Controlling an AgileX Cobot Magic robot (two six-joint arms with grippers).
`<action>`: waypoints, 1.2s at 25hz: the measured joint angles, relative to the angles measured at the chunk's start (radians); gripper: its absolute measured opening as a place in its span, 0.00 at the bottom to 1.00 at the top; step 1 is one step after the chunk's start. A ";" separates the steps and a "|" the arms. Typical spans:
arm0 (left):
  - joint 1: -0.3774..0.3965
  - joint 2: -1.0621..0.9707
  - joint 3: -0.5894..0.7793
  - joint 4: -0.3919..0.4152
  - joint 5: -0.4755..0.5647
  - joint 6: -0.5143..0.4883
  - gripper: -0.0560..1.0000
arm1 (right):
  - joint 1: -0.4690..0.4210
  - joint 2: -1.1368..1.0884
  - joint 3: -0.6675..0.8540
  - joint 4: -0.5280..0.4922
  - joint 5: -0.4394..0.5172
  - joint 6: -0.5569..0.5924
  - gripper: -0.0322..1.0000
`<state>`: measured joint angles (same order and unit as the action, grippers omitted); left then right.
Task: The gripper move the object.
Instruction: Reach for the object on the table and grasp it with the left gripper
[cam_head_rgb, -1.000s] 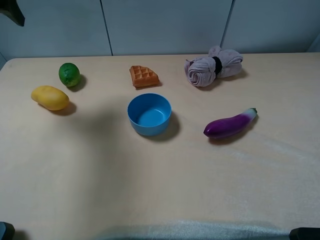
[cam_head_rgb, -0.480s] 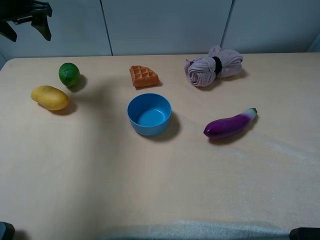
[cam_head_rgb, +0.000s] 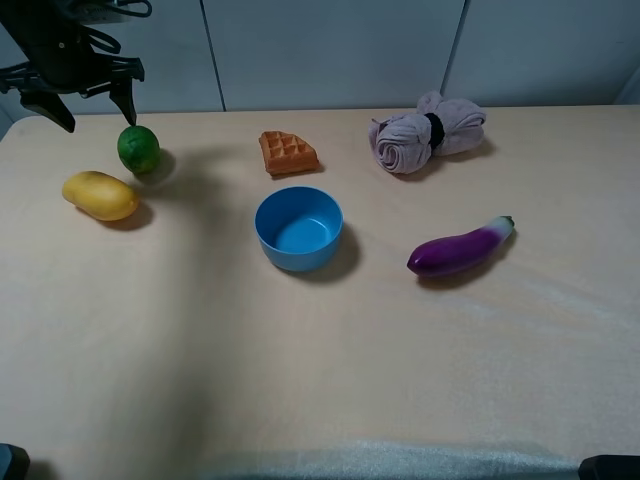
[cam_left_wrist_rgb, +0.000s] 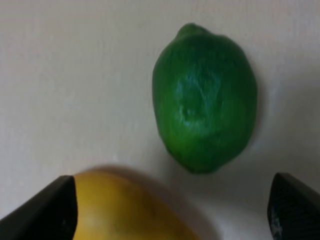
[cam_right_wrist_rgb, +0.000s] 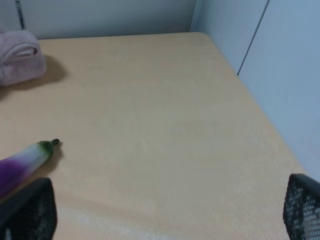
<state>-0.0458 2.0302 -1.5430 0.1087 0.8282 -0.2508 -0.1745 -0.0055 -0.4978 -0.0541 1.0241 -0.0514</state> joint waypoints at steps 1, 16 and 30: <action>0.000 0.006 -0.003 0.000 -0.008 -0.005 0.84 | 0.000 0.000 0.000 0.000 0.000 0.000 0.70; -0.002 0.124 -0.085 0.000 -0.054 -0.050 0.84 | 0.000 0.000 0.000 0.000 0.000 0.000 0.70; -0.014 0.192 -0.112 -0.020 -0.057 -0.052 0.84 | 0.000 0.000 0.000 0.000 0.000 0.000 0.70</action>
<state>-0.0594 2.2224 -1.6551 0.0884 0.7716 -0.3026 -0.1745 -0.0055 -0.4978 -0.0541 1.0241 -0.0514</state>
